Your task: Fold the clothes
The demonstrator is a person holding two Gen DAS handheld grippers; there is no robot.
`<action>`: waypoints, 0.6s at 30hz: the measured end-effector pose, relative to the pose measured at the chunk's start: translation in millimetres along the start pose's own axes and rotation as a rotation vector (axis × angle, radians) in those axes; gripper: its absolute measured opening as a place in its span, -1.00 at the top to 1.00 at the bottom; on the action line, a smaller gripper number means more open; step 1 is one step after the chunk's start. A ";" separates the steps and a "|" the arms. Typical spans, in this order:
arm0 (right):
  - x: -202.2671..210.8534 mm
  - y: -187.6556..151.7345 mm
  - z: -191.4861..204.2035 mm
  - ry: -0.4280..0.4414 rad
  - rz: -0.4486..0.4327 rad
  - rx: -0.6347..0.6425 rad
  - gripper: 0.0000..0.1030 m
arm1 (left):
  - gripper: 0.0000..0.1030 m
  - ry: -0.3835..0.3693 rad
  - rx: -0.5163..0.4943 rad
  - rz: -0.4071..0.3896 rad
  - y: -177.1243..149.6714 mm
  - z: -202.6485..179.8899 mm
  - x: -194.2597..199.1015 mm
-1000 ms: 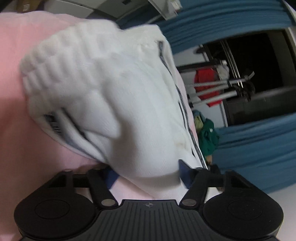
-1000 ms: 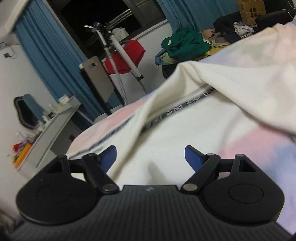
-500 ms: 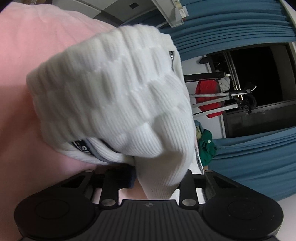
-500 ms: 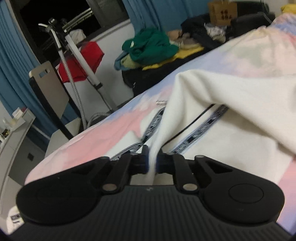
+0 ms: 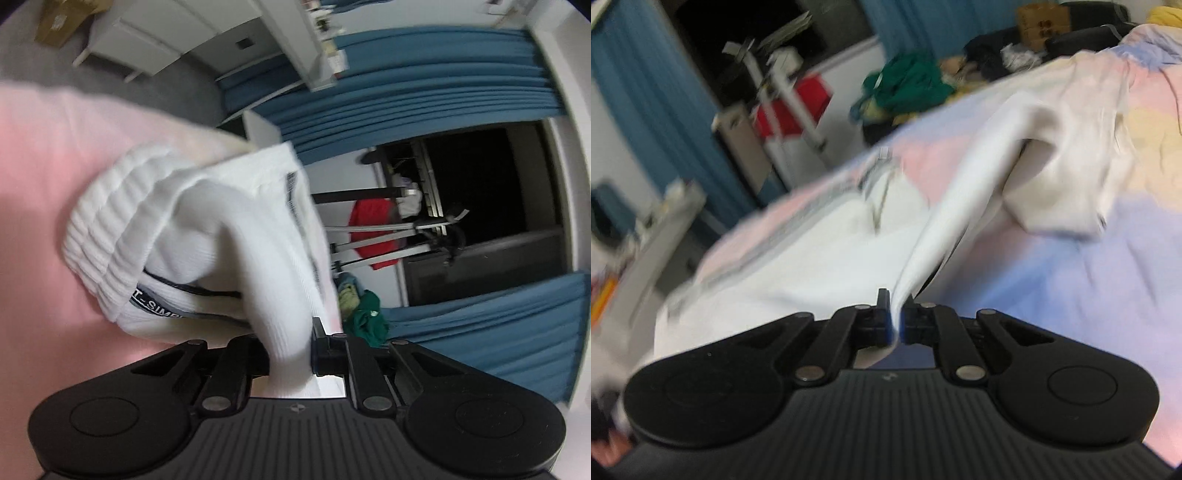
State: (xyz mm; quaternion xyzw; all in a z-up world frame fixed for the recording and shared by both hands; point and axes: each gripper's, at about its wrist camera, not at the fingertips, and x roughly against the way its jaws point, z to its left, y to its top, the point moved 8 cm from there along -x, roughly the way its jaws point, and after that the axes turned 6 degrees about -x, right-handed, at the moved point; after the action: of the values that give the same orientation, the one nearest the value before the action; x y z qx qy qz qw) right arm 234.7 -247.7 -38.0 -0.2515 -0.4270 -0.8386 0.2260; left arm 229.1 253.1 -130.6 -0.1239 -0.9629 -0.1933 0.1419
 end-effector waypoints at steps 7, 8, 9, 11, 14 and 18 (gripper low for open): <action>14.9 -62.3 -60.9 0.114 0.247 -0.299 0.75 | 0.74 0.074 -0.046 0.062 -3.7 1.4 30.8; 16.3 -61.8 -67.3 0.147 0.276 -0.344 0.72 | 0.74 0.080 -0.047 0.068 -5.4 4.3 35.7; 19.1 -59.2 -69.7 0.178 0.292 -0.357 0.68 | 0.74 0.083 -0.046 0.075 -7.5 7.9 41.8; 34.1 -44.2 -74.5 0.236 0.244 -0.360 0.53 | 0.74 0.088 -0.053 0.084 -7.7 12.1 53.6; 62.1 -12.6 -90.7 0.314 0.082 -0.437 0.13 | 0.74 0.100 -0.074 0.095 -7.4 14.9 61.3; 86.8 29.7 -150.2 0.292 -0.123 -0.686 -0.10 | 0.74 0.106 -0.069 0.116 -3.1 16.6 46.8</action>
State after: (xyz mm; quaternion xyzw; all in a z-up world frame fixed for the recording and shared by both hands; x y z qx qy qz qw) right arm 151.1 -402.5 -43.1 -0.1642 -0.0989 -0.9720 0.1362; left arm 181.0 265.6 -131.3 -0.1740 -0.9379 -0.2240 0.1996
